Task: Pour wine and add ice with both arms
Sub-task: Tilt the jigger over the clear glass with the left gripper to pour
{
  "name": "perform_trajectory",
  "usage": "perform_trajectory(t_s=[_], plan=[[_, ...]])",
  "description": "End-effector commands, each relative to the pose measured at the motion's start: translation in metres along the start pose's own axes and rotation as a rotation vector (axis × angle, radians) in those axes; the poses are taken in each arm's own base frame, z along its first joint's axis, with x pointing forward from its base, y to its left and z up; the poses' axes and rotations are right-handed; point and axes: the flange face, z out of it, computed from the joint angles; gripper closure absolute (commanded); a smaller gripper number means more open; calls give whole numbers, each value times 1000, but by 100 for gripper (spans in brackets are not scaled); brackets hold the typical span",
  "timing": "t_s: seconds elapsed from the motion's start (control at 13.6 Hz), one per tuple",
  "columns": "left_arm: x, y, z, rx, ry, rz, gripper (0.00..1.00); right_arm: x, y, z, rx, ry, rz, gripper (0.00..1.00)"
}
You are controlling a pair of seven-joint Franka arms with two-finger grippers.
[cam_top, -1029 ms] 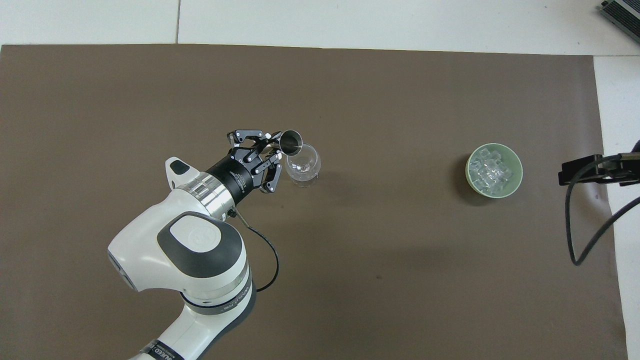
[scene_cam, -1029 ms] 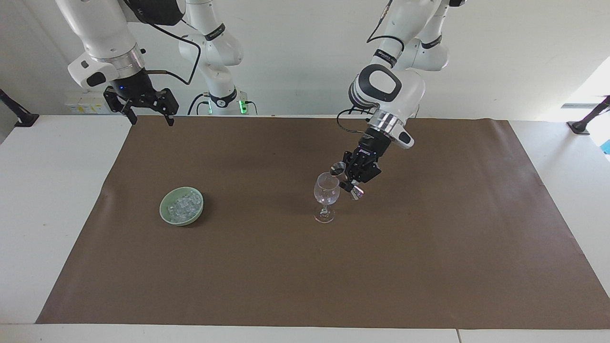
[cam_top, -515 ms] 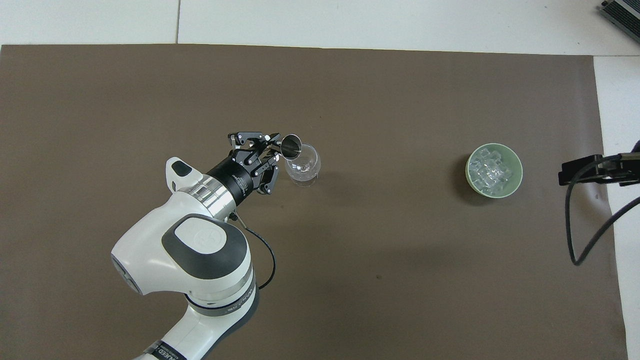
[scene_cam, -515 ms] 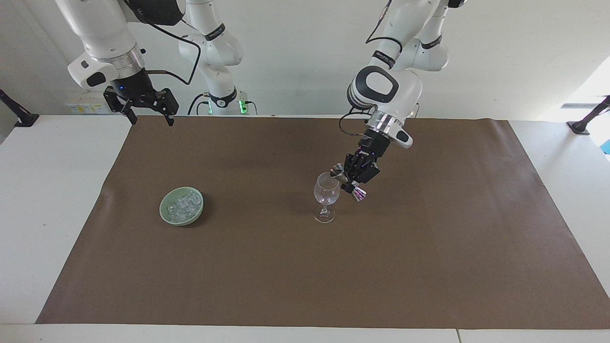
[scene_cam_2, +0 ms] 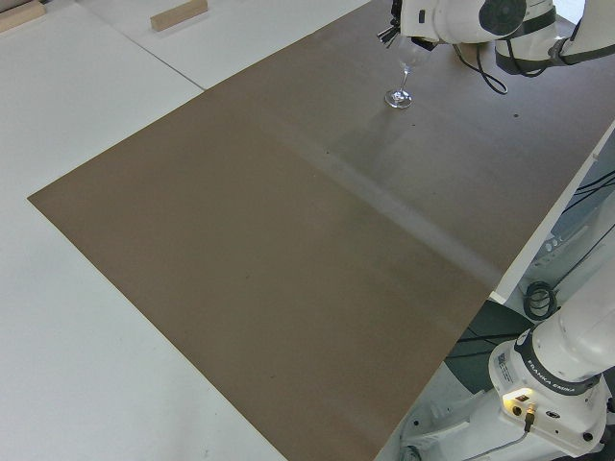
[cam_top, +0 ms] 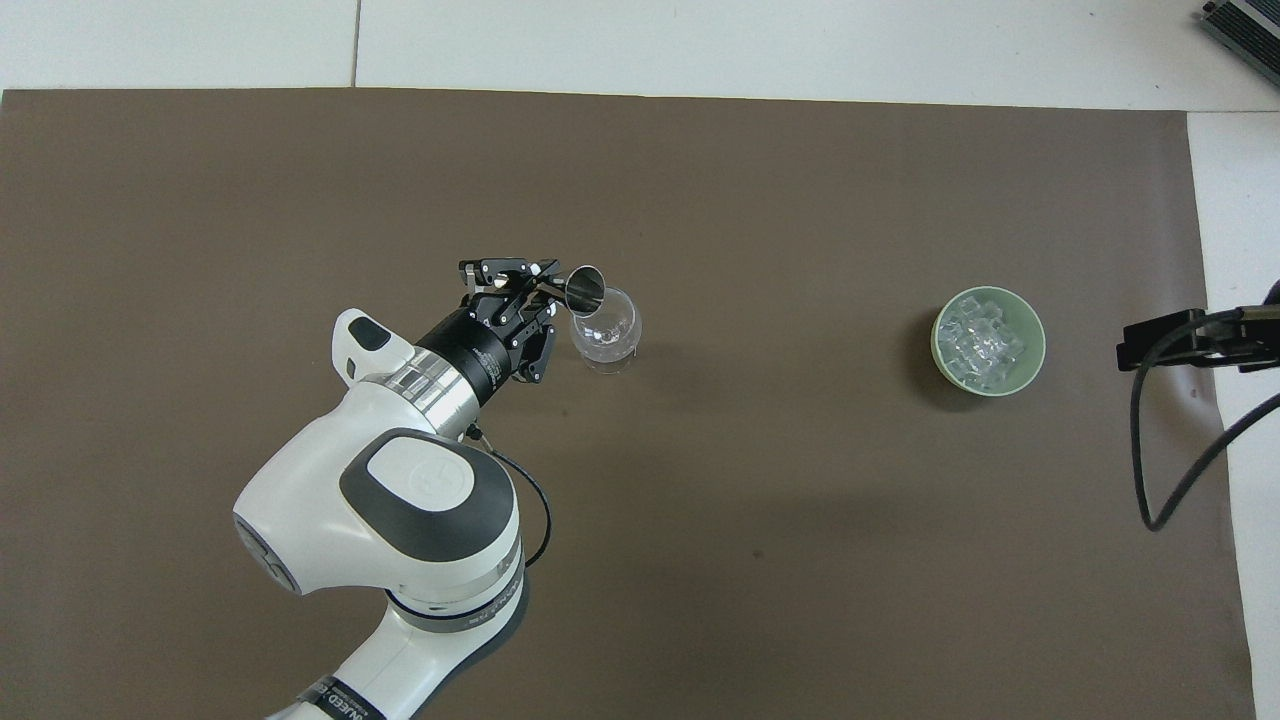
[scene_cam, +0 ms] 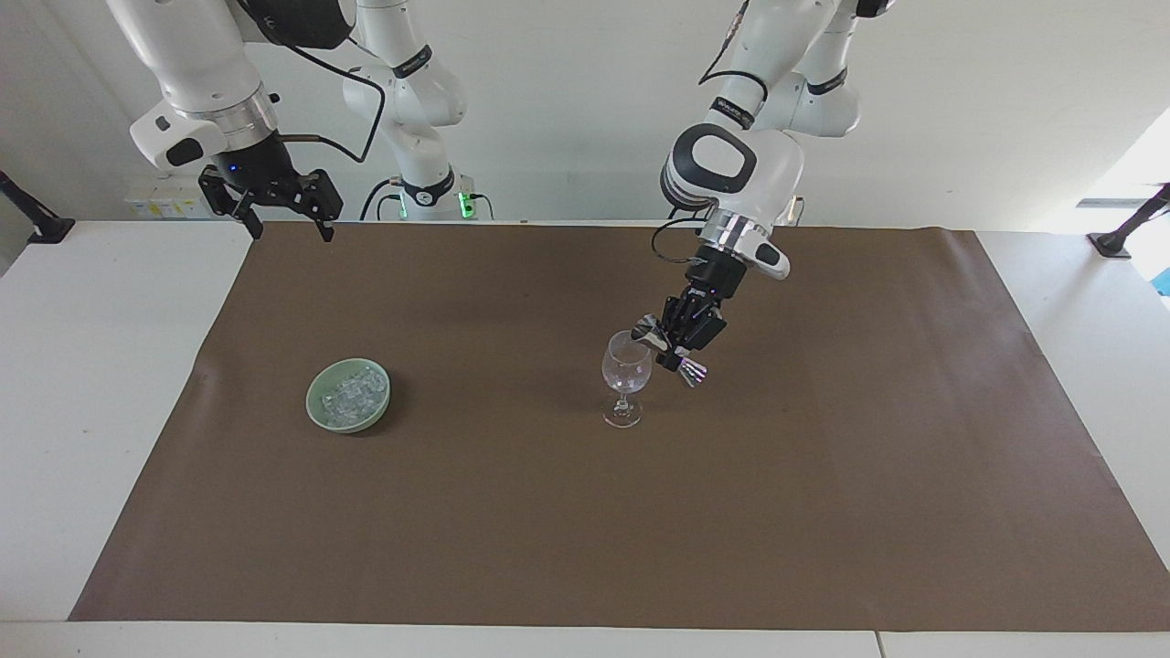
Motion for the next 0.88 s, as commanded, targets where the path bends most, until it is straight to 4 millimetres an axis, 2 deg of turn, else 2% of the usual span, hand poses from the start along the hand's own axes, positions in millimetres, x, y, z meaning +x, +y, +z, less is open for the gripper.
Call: perform_trajectory(t_s=[0.0, 0.15, 0.81], plan=[[-8, 2, 6, -15, 21, 57, 100, -7, 0, -1, 2, 1, -17, 0], [-7, 8, 5, -38, 57, 77, 100, -7, 0, -1, 2, 1, -17, 0], [-8, 8, 5, -40, 71, 179, 100, -7, 0, -1, 2, 1, -17, 0]])
